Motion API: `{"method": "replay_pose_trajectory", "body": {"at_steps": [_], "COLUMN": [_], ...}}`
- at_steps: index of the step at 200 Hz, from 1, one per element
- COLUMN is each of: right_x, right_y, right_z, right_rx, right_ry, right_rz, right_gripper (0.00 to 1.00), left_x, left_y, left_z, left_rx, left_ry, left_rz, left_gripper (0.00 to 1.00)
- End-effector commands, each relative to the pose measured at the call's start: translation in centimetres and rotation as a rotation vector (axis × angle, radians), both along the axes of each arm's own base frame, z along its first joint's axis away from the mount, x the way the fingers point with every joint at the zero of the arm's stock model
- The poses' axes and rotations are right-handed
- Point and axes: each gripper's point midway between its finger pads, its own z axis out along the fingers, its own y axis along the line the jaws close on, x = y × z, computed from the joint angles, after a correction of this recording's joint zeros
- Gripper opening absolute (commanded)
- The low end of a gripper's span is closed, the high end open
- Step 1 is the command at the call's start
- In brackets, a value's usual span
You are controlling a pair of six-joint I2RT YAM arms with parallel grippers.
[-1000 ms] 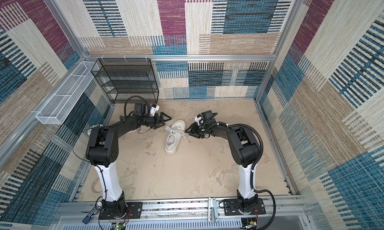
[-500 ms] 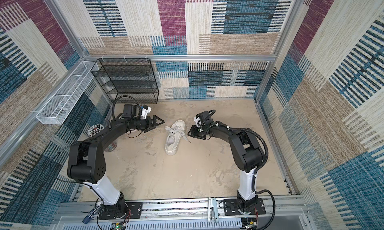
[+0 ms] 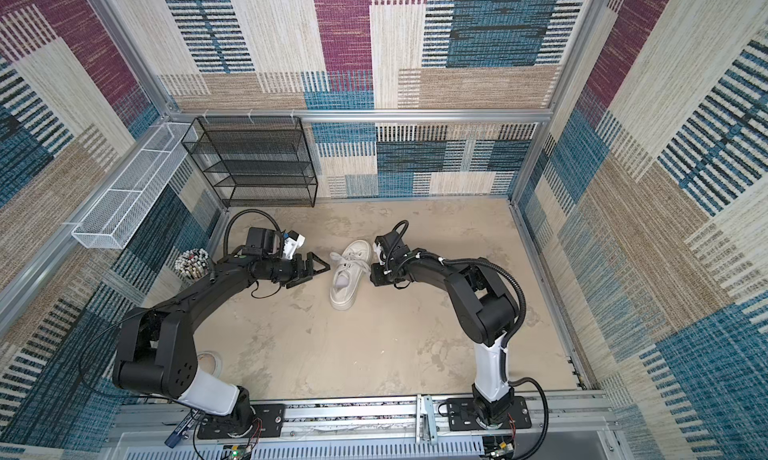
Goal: Tie the shoes
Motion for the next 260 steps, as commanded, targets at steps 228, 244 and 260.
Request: {"method": "replay_pose_trajectory", "body": {"at_steps": [228, 244, 260], "right_x": [-5.5, -5.7, -6.1], "right_y": [0.7, 1.2, 1.5], "right_z": [-0.5, -0.1, 0.3], "right_rx": [-0.061, -0.033, -0.008], "right_ry": [0.065, 0.07, 0.076], "right_rz": [0.138, 0.152, 0.17], "right_gripper": [0.0, 0.0, 0.0], "left_x": [-1.4, -1.6, -1.8], "left_y": [-4.4, -5.0, -5.6], "left_z": [-0.9, -1.1, -1.2], "left_rx": [-0.037, -0.041, -0.046], "left_ry": [0.017, 0.021, 0.024], "left_rz": [-0.039, -0.048, -0.051], "left_gripper": [0.99, 0.99, 0.99]}}
